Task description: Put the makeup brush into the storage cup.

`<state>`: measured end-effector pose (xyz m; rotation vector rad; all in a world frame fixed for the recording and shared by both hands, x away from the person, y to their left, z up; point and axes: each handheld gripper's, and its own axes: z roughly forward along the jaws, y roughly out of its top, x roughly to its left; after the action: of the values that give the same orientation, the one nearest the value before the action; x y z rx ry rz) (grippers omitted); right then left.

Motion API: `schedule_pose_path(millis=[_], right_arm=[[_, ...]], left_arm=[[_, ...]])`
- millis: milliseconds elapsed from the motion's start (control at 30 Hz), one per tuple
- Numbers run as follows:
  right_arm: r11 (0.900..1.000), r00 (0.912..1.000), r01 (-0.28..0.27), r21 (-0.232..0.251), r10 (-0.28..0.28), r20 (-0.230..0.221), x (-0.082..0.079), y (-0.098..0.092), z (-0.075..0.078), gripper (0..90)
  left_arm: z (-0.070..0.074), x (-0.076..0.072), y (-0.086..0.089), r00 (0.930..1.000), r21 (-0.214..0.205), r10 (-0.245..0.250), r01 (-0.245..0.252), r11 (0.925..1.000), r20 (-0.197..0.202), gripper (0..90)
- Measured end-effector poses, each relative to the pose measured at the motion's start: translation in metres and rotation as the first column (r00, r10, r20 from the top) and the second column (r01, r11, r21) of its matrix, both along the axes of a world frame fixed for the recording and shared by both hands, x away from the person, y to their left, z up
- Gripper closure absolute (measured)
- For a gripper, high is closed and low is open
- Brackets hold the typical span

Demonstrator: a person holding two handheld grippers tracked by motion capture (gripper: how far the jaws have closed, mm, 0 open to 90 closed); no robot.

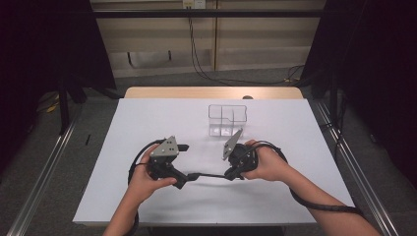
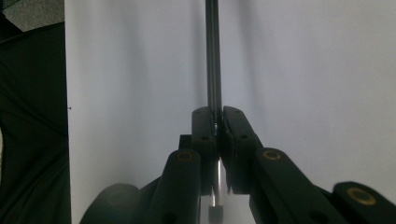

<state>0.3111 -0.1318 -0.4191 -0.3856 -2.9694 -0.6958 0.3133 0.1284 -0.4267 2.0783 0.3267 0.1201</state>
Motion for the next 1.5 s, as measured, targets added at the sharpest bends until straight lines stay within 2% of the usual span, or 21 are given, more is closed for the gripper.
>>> schedule_pose_path(millis=[100,200,333,433,633,733,800,833,900,967,1000,1067,1133,1167,1200,1267,1300,1367,1400,1433,1500], right_arm=[[1.0,1.0,-0.004,-0.003,0.004,-0.003,-0.001,0.0,0.001,84.2],[0.9999,0.9999,-0.012,-0.002,0.012,0.0,-0.002,0.001,0.003,84.2],[0.9998,0.9998,-0.017,-0.001,0.017,-0.001,-0.002,0.003,0.003,84.2],[0.9997,0.9997,-0.022,0.005,0.022,0.002,-0.002,0.004,0.004,84.2],[0.9998,0.9998,-0.018,0.008,0.018,0.004,-0.001,0.004,0.005,84.2],[0.9997,0.9997,-0.023,0.011,0.023,0.003,-0.001,0.004,0.006,84.2],[0.9996,0.9997,-0.023,0.015,0.023,0.006,-0.001,0.004,0.006,84.2],[0.9996,0.9997,-0.025,0.017,0.025,0.007,-0.001,0.004,0.007,84.2],[0.9996,0.9997,-0.022,0.017,0.022,0.006,-0.001,0.004,0.007,84.2],[0.9996,0.9997,-0.024,0.017,0.024,0.005,-0.001,0.004,0.007,84.2],[0.9996,0.9997,-0.024,0.017,0.024,0.005,-0.001,0.004,0.007,84.2],[0.9995,0.9997,-0.026,0.018,0.026,0.005,-0.001,0.004,0.007,84.2],[0.9995,0.9996,-0.026,0.018,0.026,0.005,0.0,0.004,0.007,84.2],[0.9995,0.9996,-0.027,0.017,0.027,0.005,0.0,0.004,0.007,84.2],[0.9995,0.9996,-0.027,0.016,0.027,0.005,0.0,0.004,0.007,84.2],[0.9996,0.9997,-0.024,0.016,0.024,0.004,0.0,0.004,0.007,84.2],[0.9995,0.9996,-0.026,0.019,0.026,0.006,0.0,0.004,0.006,84.2],[0.9994,0.9996,-0.028,0.02,0.027,0.008,0.0,0.004,0.006,84.2],[0.9994,0.9996,-0.026,0.021,0.026,0.007,0.0,0.004,0.006,84.2],[0.9994,0.9996,-0.026,0.022,0.026,0.006,0.0,0.004,0.006,84.2],[0.9992,0.9995,-0.031,0.024,0.031,0.01,0.001,0.004,0.007,84.2]], left_arm=[[0.002,0.001,-0.006,0.9996,0.043,-0.028,0.028,0.9987,-0.002,0.0],[0.004,0.002,-0.012,0.9988,0.067,-0.048,0.048,0.9966,-0.007,0.0],[0.008,0.003,-0.018,0.9983,0.125,-0.058,0.058,0.9904,-0.001,0.0],[0.011,0.003,-0.022,0.9973,0.154,-0.072,0.073,0.9853,-0.012,0.0],[0.015,0.005,-0.031,0.9948,0.242,-0.1,0.102,0.965,-0.018,0.0],[0.018,0.005,-0.035,0.9929,0.29,-0.116,0.118,0.9498,-0.023,2.5],[0.019,0.006,-0.038,0.9906,0.303,-0.133,0.136,0.9432,-0.031,7.1],[0.02,0.006,-0.038,0.9912,0.307,-0.129,0.132,0.9424,-0.031,8.8],[0.021,0.007,-0.041,0.9887,0.323,-0.146,0.149,0.9346,-0.036,12.4],[0.022,0.008,-0.043,0.9876,0.347,-0.153,0.156,0.9247,-0.036,15.7],[0.023,0.008,-0.043,0.9855,0.362,-0.165,0.168,0.917,-0.039,16.8],[0.023,0.008,-0.045,0.9857,0.362,-0.164,0.167,0.9171,-0.041,22.2],[0.024,0.009,-0.046,0.9807,0.366,-0.187,0.195,0.9099,-0.057,28.0],[0.024,0.009,-0.047,0.9807,0.372,-0.186,0.195,0.9077,-0.06,31.0],[0.024,0.009,-0.047,0.9795,0.385,-0.192,0.2,0.9009,-0.061,31.6],[0.023,0.009,-0.049,0.9769,0.39,-0.204,0.213,0.8957,-0.064,34.6],[0.023,0.009,-0.05,0.973,0.391,-0.22,0.229,0.8913,-0.07,35.5],[0.022,0.008,-0.051,0.9716,0.398,-0.227,0.234,0.8869,-0.067,40.7],[0.023,0.008,-0.052,0.9701,0.41,-0.233,0.24,0.8799,-0.069,42.1],[0.023,0.008,-0.052,0.9705,0.408,-0.233,0.238,0.8816,-0.064,44.0],[0.022,0.008,-0.054,0.9667,0.412,-0.246,0.253,0.8753,-0.071,48.5]])
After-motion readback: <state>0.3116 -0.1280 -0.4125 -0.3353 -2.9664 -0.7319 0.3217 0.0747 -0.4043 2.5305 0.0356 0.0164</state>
